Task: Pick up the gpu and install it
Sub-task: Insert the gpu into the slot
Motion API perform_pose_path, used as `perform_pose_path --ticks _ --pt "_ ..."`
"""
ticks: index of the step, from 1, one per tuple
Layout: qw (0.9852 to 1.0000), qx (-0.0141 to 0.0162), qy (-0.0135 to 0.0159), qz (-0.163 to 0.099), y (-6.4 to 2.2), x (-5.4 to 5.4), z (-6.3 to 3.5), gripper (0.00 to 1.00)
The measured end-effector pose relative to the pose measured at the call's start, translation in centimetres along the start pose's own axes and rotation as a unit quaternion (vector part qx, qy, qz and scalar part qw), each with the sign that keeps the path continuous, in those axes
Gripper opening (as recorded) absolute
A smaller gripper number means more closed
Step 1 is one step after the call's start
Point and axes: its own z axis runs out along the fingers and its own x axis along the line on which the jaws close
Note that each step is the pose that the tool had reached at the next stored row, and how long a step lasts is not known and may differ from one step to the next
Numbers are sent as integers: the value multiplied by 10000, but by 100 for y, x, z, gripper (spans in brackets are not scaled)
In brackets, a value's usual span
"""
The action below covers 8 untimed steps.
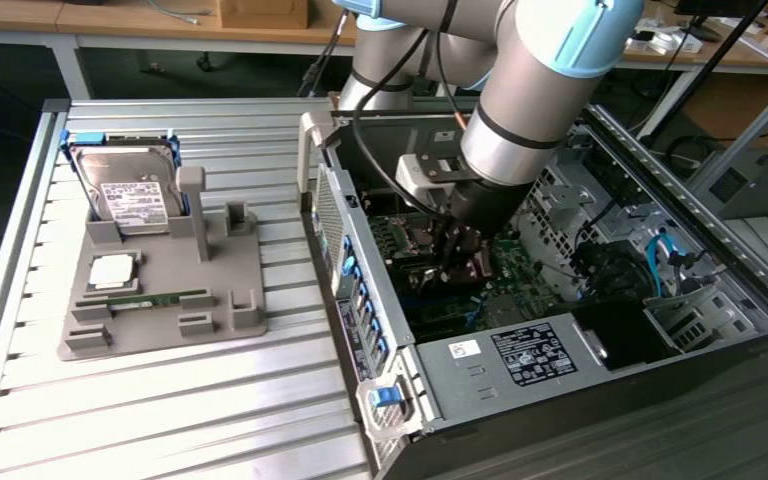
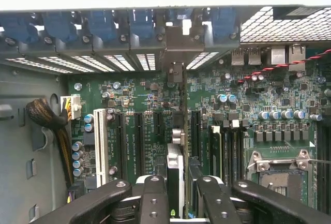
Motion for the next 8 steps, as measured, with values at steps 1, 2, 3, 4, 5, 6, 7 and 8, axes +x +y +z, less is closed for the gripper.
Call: perform_pose_path --ticks 1,2,3,4,5,6,7,8 --pt "10000 -1 1 -22 0 0 0 27" --pt "10000 -1 1 -25 0 0 0 27" --pt "10000 -1 1 -25 0 0 0 27" --pt "10000 -1 1 -25 0 0 0 27" --pt "10000 -1 0 -25 0 0 0 27" --pt "10000 -1 0 -25 0 0 0 27" --pt "10000 0 -1 -25 0 0 -1 27" --pt "10000 0 -2 -25 0 0 -2 27"
